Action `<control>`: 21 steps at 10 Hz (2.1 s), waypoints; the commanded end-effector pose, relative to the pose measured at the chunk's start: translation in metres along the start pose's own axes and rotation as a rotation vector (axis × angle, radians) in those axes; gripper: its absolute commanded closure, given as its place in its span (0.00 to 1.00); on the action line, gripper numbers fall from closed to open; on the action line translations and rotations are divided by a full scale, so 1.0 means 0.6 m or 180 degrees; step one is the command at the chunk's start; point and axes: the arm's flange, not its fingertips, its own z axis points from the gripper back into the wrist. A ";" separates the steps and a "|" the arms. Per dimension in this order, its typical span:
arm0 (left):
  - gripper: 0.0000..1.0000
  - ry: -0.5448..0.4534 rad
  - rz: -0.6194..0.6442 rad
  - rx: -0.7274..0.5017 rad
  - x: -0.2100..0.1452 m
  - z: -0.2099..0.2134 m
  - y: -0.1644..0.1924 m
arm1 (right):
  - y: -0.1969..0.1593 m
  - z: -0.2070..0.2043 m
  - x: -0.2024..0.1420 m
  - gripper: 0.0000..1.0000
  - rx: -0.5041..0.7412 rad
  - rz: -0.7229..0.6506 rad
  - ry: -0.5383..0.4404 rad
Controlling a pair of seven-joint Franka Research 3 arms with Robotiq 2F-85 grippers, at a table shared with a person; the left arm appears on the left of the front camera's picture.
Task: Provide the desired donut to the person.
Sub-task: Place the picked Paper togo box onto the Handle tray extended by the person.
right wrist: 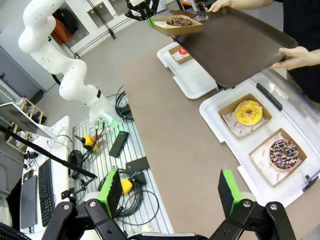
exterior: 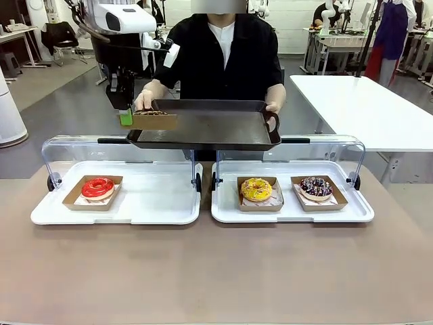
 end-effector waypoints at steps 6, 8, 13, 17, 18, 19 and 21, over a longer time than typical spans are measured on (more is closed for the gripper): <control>0.99 -0.0142 -0.0127 0.0247 0.030 0.053 0.066 | -0.001 -0.001 0.002 0.00 0.0029 0.0041 -0.0047; 0.99 -0.0073 -0.0363 0.0379 0.050 0.052 0.105 | -0.001 -0.001 0.002 0.00 0.0029 0.0041 -0.0047; 0.99 0.0061 -0.0695 0.0234 0.068 0.027 0.193 | -0.001 -0.001 0.002 0.00 0.0029 0.0041 -0.0047; 0.99 -0.0045 -0.0339 0.0106 0.069 -0.008 0.227 | -0.001 -0.001 0.002 0.00 0.0029 0.0041 -0.0047; 0.99 -0.0062 -0.0331 0.0074 0.068 -0.017 0.230 | -0.001 -0.001 0.002 0.00 0.0029 0.0041 -0.0047; 0.99 -0.0072 -0.0325 0.0039 0.067 -0.024 0.237 | -0.001 -0.001 0.002 0.00 0.0029 0.0041 -0.0047; 0.99 -0.0087 -0.0315 -0.0019 0.063 -0.036 0.243 | -0.001 -0.001 0.002 0.00 0.0029 0.0041 -0.0047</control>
